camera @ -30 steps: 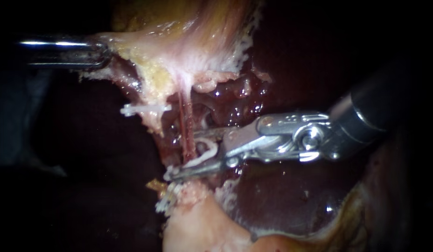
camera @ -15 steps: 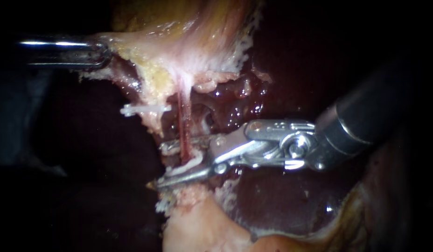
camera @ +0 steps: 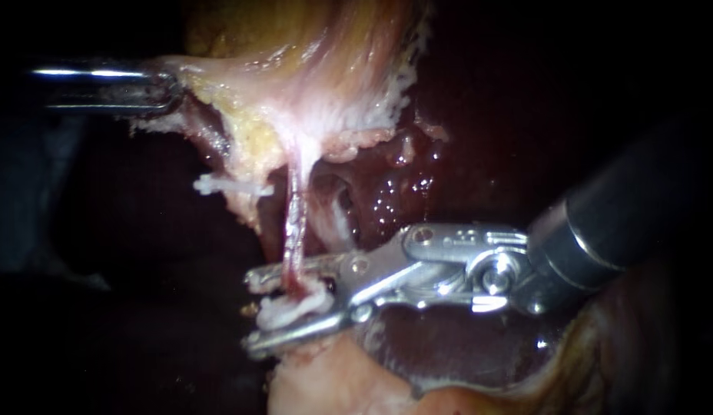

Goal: Clipping second clip right tube

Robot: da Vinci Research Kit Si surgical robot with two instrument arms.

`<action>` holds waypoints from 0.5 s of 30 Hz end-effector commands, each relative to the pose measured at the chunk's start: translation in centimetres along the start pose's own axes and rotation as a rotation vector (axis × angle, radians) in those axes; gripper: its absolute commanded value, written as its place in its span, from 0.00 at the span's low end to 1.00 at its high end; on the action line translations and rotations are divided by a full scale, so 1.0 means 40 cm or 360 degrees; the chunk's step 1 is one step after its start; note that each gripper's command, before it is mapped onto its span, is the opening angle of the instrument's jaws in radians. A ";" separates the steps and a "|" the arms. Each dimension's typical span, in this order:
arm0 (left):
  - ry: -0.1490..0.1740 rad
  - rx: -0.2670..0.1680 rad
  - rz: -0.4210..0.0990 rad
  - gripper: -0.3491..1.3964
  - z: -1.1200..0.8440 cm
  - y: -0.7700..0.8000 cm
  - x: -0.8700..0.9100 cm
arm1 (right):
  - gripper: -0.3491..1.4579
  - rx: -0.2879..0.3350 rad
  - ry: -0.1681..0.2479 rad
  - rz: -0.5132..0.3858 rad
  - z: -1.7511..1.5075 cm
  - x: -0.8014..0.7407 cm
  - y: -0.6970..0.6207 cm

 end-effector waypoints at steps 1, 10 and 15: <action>0.0000 0.0000 0.0000 0.00 0.0000 0.0000 0.0000 | 0.43 -0.0002 0.0001 0.0000 -0.0003 0.0001 0.0001; 0.0000 0.0000 0.0000 0.00 0.0001 0.0000 -0.0001 | 0.32 -0.0019 0.0014 0.0007 -0.0030 0.0014 0.0014; 0.0000 0.0000 0.0000 0.00 0.0001 0.0000 -0.0001 | 0.22 -0.0039 0.0020 0.0009 -0.0039 0.0013 0.0023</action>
